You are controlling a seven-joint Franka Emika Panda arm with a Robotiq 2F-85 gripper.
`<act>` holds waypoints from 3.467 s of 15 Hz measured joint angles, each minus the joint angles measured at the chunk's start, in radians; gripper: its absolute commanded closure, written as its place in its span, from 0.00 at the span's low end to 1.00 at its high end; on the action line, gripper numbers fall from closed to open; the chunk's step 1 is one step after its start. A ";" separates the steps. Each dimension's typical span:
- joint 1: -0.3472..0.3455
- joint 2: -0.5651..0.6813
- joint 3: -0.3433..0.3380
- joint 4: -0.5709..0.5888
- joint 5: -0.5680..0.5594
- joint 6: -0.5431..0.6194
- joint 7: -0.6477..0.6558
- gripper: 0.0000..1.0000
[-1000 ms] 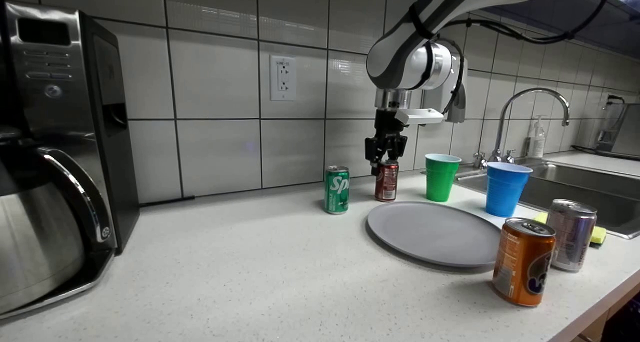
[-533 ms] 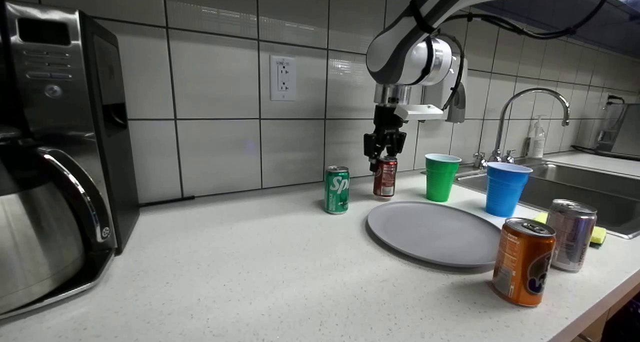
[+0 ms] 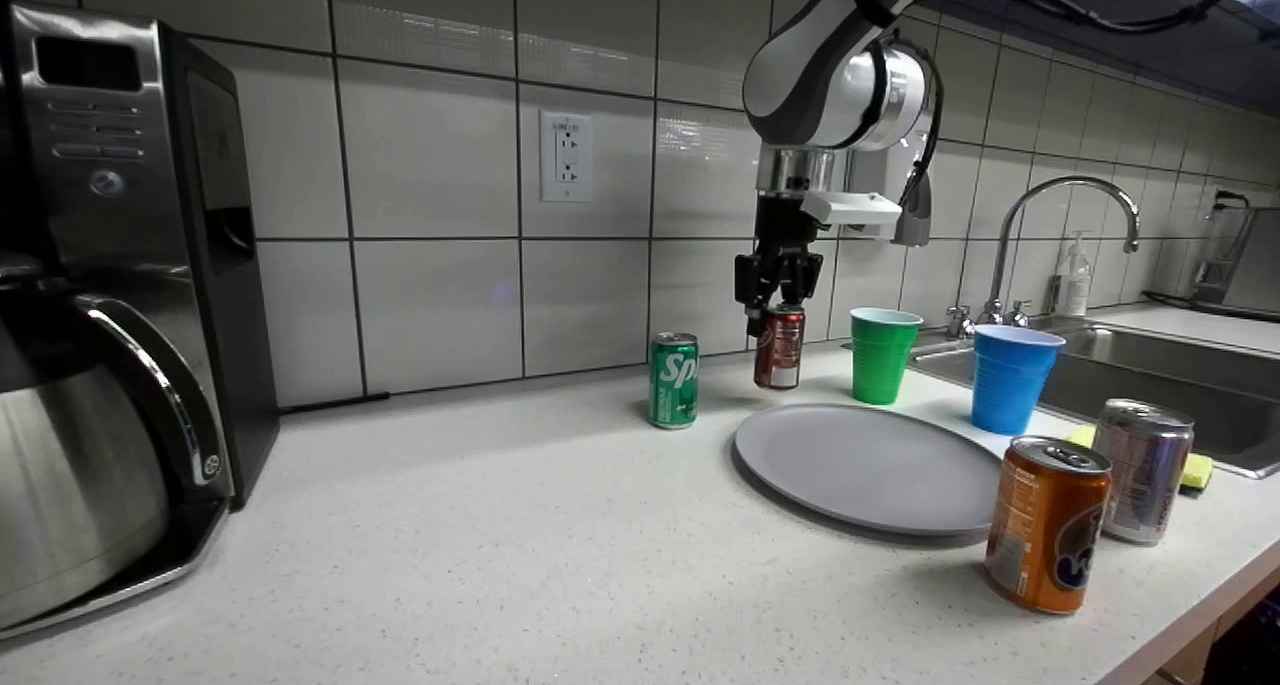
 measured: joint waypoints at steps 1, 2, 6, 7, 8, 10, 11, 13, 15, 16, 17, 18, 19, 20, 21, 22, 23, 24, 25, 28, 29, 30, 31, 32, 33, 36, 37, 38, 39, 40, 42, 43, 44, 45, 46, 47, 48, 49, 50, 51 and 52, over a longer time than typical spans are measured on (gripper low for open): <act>0.000 -0.019 0.001 -0.026 0.000 0.002 0.000 0.63; 0.000 -0.039 0.002 -0.052 0.001 0.006 0.000 0.63; 0.000 -0.112 0.003 -0.156 0.004 0.020 0.000 0.63; -0.001 -0.127 0.003 -0.178 0.004 0.023 0.002 0.63; -0.002 -0.140 0.003 -0.200 0.004 0.026 0.006 0.63; -0.004 -0.157 0.001 -0.237 0.004 0.032 0.014 0.63; -0.006 -0.162 -0.001 -0.251 0.004 0.035 0.017 0.63; -0.011 -0.166 -0.003 -0.269 0.004 0.038 0.024 0.63; -0.014 -0.166 -0.005 -0.279 0.004 0.040 0.028 0.63; -0.015 -0.166 -0.008 -0.282 0.004 0.041 0.028 0.63; -0.015 -0.166 -0.010 -0.284 0.004 0.041 0.028 0.63; -0.015 -0.166 -0.011 -0.286 0.004 0.041 0.028 0.63; -0.015 -0.166 -0.011 -0.288 0.004 0.041 0.028 0.63; -0.015 -0.166 -0.012 -0.290 0.004 0.041 0.028 0.30; -0.015 -0.166 -0.012 -0.292 0.004 0.041 0.028 0.12; -0.015 -0.166 -0.012 -0.294 0.004 0.041 0.029 0.05; -0.015 -0.166 -0.012 -0.296 0.004 0.041 0.029 0.01; -0.015 -0.167 -0.012 -0.297 0.004 0.041 0.029 0.00; -0.015 -0.168 -0.013 -0.297 0.004 0.041 0.029 0.00; -0.015 -0.175 -0.013 -0.297 0.004 0.043 0.029 0.00; -0.015 -0.180 -0.013 -0.297 0.004 0.045 0.029 0.00; -0.015 -0.187 -0.013 -0.298 0.004 0.046 0.029 0.00; -0.015 -0.195 -0.013 -0.298 0.004 0.046 0.029 0.00; -0.015 -0.203 -0.013 -0.298 0.004 0.046 0.029 0.00; -0.015 -0.211 -0.012 -0.298 0.004 0.046 0.029 0.00; -0.012 -0.229 -0.008 -0.299 0.004 0.046 0.029 0.00; -0.009 -0.233 -0.007 -0.300 0.004 0.046 0.029 0.00; -0.005 -0.237 -0.005 -0.300 0.004 0.046 0.029 0.00; -0.002 -0.239 -0.001 -0.300 0.004 0.046 0.029 0.00; 0.001 -0.242 0.004 -0.300 0.004 0.046 0.029 0.00; 0.008 -0.245 0.013 -0.300 0.004 0.046 0.029 0.00; 0.012 -0.246 0.018 -0.300 0.004 0.046 0.029 0.00; 0.018 -0.246 0.022 -0.300 0.004 0.046 0.029 0.00; 0.024 -0.246 0.026 -0.300 0.004 0.046 0.029 0.00; 0.029 -0.246 0.031 -0.300 0.004 0.046 0.029 0.00; 0.035 -0.246 0.036 -0.300 0.004 0.046 0.029 0.00; 0.040 -0.246 0.042 -0.300 0.003 0.046 0.029 0.00; 0.047 -0.246 0.046 -0.300 0.003 0.046 0.029 0.00; 0.054 -0.246 0.049 -0.300 0.003 0.046 0.029 0.00; 0.060 -0.246 0.054 -0.300 0.003 0.046 0.029 0.00; 0.065 -0.246 0.059 -0.300 0.003 0.046 0.029 0.00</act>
